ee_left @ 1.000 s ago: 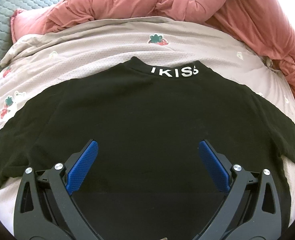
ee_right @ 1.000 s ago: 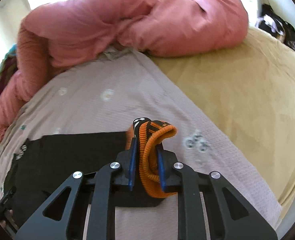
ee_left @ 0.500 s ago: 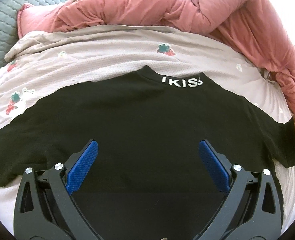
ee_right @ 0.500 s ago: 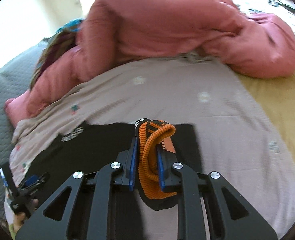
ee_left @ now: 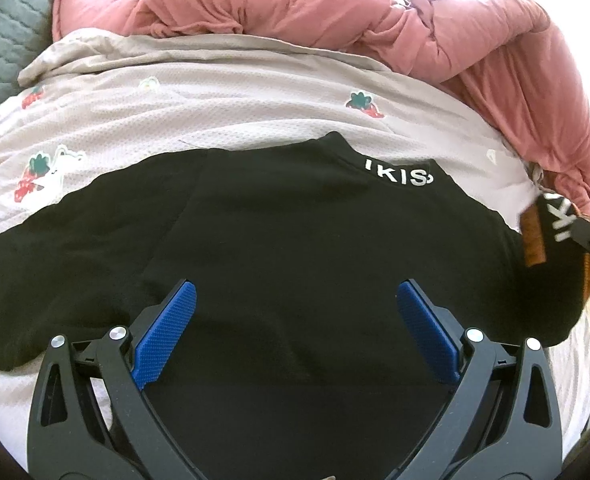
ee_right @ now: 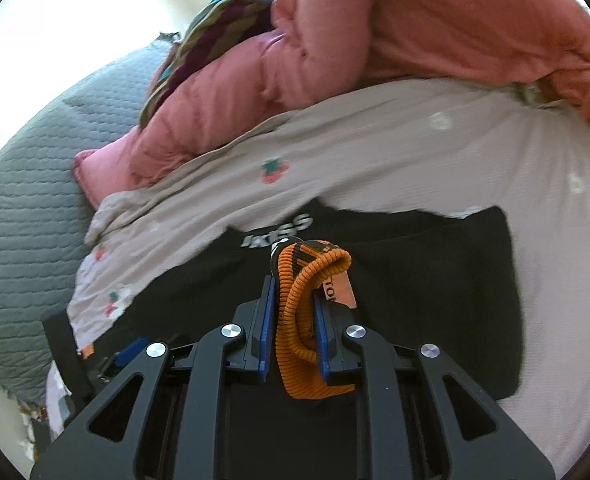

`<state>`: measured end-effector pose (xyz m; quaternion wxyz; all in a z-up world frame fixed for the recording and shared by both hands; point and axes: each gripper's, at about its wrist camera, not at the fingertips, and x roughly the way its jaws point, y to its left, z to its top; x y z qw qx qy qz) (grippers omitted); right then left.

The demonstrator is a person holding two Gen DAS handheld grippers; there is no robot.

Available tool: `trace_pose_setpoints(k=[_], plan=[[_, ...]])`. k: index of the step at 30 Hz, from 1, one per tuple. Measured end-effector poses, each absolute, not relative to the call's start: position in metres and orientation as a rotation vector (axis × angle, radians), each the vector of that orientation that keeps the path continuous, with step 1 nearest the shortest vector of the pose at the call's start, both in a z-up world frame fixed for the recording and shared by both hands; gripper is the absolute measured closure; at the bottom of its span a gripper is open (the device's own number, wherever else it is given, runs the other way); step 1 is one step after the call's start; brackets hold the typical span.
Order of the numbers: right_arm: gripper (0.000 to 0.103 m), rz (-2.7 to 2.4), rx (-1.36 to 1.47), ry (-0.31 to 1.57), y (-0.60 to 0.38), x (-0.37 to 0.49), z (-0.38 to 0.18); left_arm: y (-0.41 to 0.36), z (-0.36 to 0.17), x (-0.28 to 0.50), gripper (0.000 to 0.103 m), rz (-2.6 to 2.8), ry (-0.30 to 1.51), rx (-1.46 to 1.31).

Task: Fold small clothes
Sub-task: 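Fold the sleeve across the shirt back and open the right gripper, then grasp the other sleeve's orange cuff with the left gripper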

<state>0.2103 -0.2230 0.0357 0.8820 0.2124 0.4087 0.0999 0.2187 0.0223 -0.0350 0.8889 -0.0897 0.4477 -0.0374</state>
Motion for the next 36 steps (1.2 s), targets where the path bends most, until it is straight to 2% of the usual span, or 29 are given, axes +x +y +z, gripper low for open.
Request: trace_pose_setpoints(k=[11, 15, 17, 19, 24, 26, 28, 29, 30, 31, 36], plan=[[0.081, 0.257, 0.421, 0.823, -0.204, 0.220, 0.033, 0.033, -0.042, 0.219, 0.008, -0.211, 0.930, -0.329], [0.072, 0.207, 0.401, 0.840, -0.217, 0.216, 0.021, 0.029, -0.047, 0.219, 0.012, -0.278, 0.920, -0.386], [0.069, 0.168, 0.369, 0.839, -0.224, 0.211, 0.017, 0.026, -0.049, 0.221, 0.019, -0.289, 0.915, -0.392], [0.064, 0.139, 0.335, 0.838, -0.228, 0.207, 0.014, 0.025, -0.055, 0.225, 0.042, -0.329, 0.925, -0.442], [0.059, 0.091, 0.297, 0.832, -0.245, 0.196, 0.011, 0.023, -0.070, 0.236, 0.046, -0.362, 0.939, -0.533], [0.057, 0.070, 0.274, 0.826, -0.251, 0.191, 0.012, 0.019, -0.074, 0.239, 0.059, -0.356, 0.931, -0.527], [0.051, 0.052, 0.256, 0.824, -0.256, 0.187, 0.012, 0.018, -0.075, 0.241, 0.082, -0.360, 0.924, -0.523], [0.048, 0.039, 0.244, 0.830, -0.259, 0.184, 0.011, 0.017, -0.075, 0.241, 0.087, -0.369, 0.922, -0.522], [0.042, 0.028, 0.239, 0.835, -0.262, 0.182, 0.009, 0.017, -0.073, 0.241, 0.089, -0.386, 0.915, -0.522], [0.040, 0.022, 0.237, 0.838, -0.263, 0.182, 0.008, 0.017, -0.070, 0.239, 0.092, -0.391, 0.907, -0.516], [0.039, -0.001, 0.244, 0.872, -0.272, 0.177, -0.005, 0.017, -0.046, 0.230, 0.095, -0.406, 0.842, -0.456]])
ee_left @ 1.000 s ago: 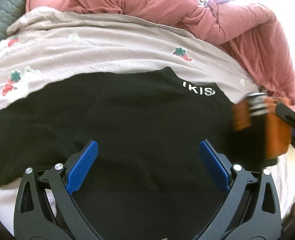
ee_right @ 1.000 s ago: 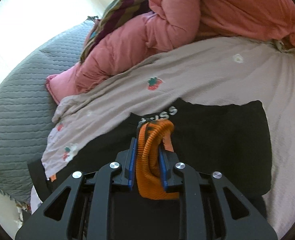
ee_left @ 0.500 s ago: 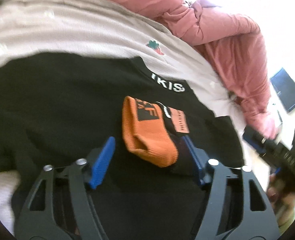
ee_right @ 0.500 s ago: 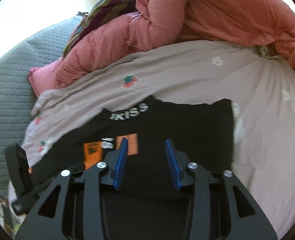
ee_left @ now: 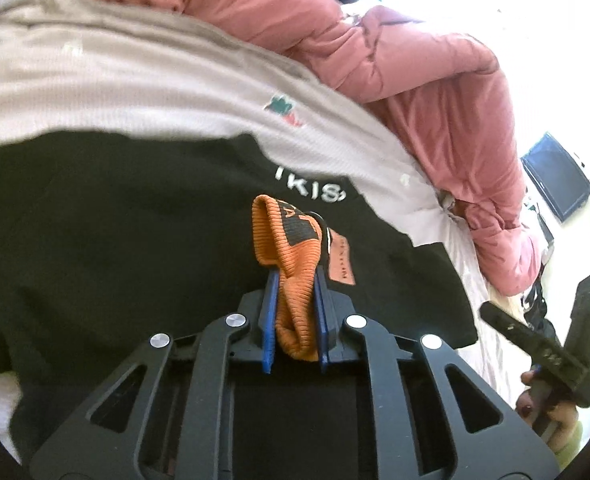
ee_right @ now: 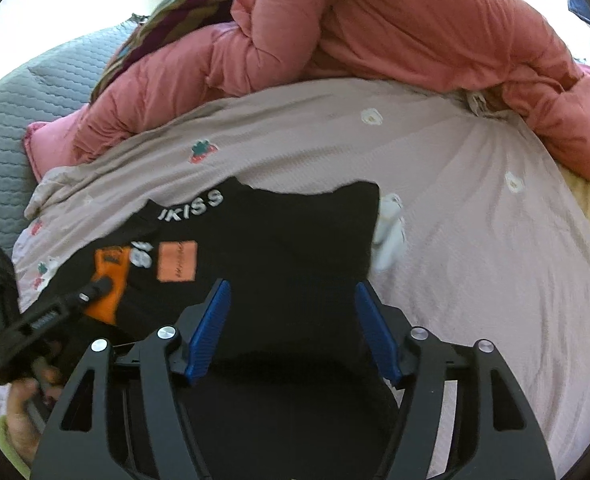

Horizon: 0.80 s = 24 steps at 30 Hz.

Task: Fold small clothes
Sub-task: 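Grasp the other sleeve's orange cuff with the left gripper, then lay the sleeve across the shirt back and open the left gripper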

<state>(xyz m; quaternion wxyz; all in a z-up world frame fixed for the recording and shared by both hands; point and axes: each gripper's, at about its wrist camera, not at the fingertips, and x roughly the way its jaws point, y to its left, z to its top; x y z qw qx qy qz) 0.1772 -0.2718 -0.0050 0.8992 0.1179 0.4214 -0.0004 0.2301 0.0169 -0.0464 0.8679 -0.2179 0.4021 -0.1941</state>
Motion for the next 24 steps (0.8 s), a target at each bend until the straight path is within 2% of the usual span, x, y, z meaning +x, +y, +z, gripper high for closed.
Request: trace_pose_setpoints(k=[10, 17, 24], plan=[[0.038, 0.006, 0.238, 0.892, -0.270, 0.175, -0.013, 0.046, -0.007, 0.209, 0.095, -0.342, 0.735, -0.426], [0.038, 0.001, 0.209, 0.894, -0.265, 0.177, -0.017, 0.063, -0.017, 0.214, 0.093, -0.294, 0.799, -0.444], [0.038, 0.002, 0.193, 0.892, -0.262, 0.177, -0.018, 0.088, -0.002, 0.211, 0.091, -0.206, 0.743, -0.437]])
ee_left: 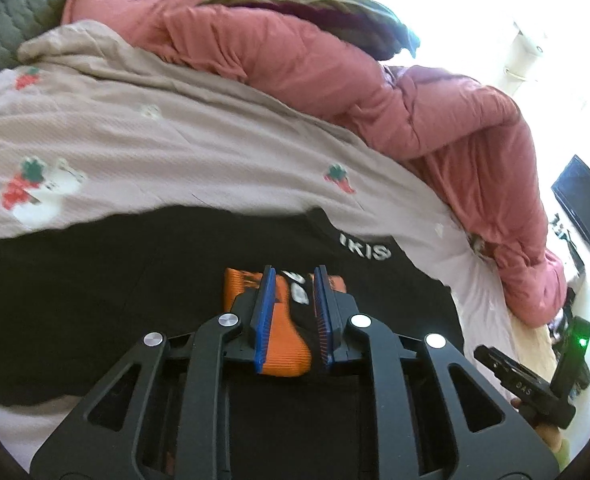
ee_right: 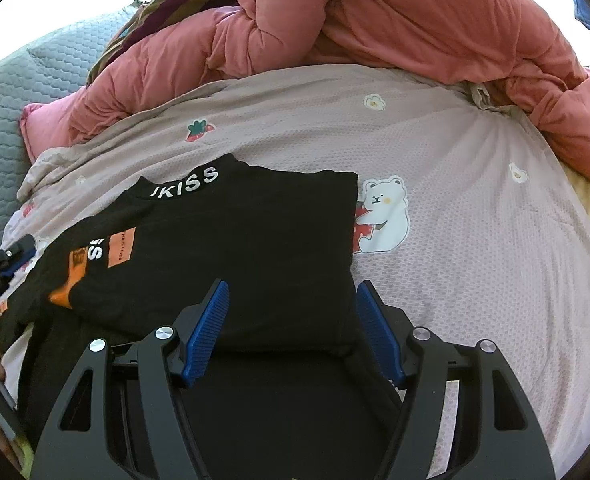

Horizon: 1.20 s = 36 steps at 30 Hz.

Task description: Fold small clothes

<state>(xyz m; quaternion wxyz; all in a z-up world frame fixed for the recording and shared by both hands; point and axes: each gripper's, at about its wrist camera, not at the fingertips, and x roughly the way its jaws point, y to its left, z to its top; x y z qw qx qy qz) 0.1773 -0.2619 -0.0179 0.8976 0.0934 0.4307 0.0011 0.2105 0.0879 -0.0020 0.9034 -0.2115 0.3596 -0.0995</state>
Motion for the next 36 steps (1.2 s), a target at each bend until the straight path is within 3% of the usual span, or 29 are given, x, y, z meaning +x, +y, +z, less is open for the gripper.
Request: trace_pose_setpoints(k=[12, 15, 23, 36], plan=[[0.037, 0.023, 0.159, 0.881, -0.250, 0.179, -0.015, 0.043, -0.027, 0.218, 0.091, -0.242, 0.836, -0.283], [0.031, 0.038, 0.143, 0.876, -0.243, 0.180, -0.013, 0.041, -0.045, 0.223, 0.079, -0.224, 0.898, -0.283], [0.029, 0.081, 0.086, 0.873, -0.222, 0.192, -0.010, 0.048, -0.065, 0.223, 0.078, -0.220, 0.960, -0.302], [0.028, 0.063, 0.113, 1.076, -0.236, 0.221, -0.076, 0.047, -0.064, 0.219, 0.078, -0.239, 0.959, -0.294]])
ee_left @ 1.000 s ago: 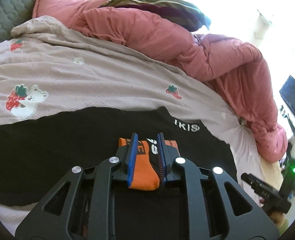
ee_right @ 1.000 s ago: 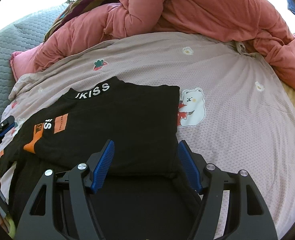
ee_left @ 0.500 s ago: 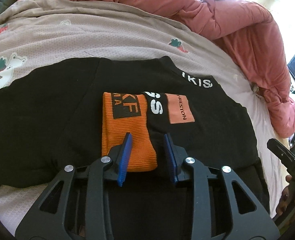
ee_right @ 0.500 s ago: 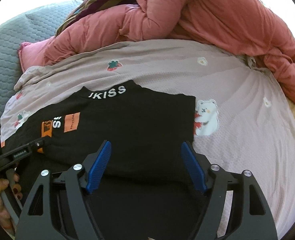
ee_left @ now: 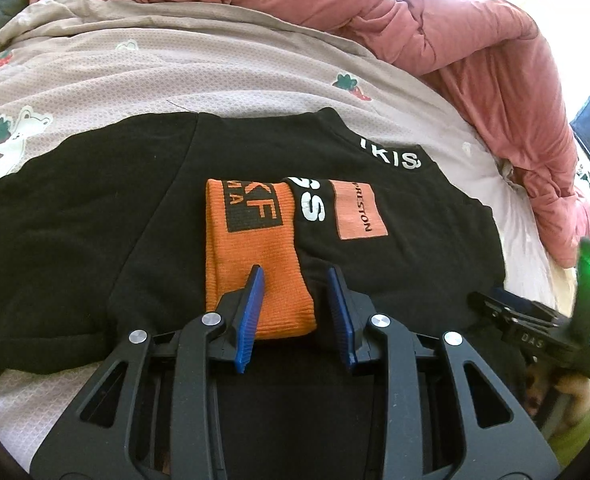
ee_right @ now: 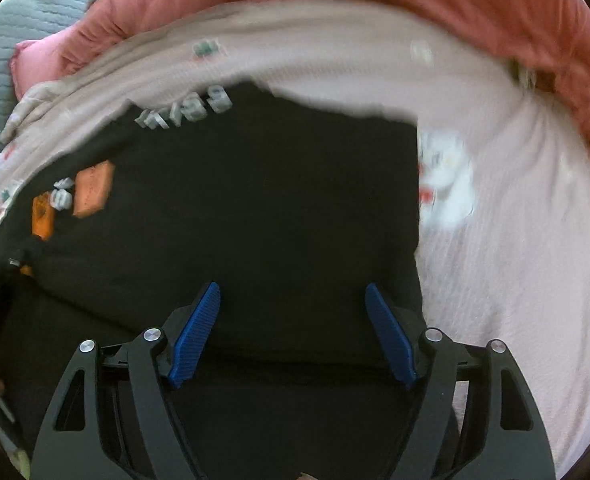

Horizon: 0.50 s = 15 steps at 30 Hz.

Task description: Fold small clothes

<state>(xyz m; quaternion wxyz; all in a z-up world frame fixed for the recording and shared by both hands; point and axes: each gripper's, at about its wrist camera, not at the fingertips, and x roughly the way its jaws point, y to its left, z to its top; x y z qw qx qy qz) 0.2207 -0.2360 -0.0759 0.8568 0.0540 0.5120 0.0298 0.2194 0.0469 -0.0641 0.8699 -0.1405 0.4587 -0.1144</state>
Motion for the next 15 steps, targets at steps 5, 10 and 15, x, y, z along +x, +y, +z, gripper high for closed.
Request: trace_pose_setpoints(k=[5, 10, 15], plan=[[0.028, 0.049, 0.080, 1.067, -0.230, 0.214, -0.069, 0.049, -0.062, 0.215, 0.078, -0.241, 0.956, -0.287], [0.028, 0.061, 0.099, 1.047, -0.234, 0.201, -0.060, 0.049, -0.058, 0.209, 0.070, -0.235, 0.950, -0.268], [0.011, 0.075, 0.123, 1.019, -0.239, 0.187, -0.048, 0.050, -0.053, 0.203, 0.057, -0.226, 0.941, -0.251]])
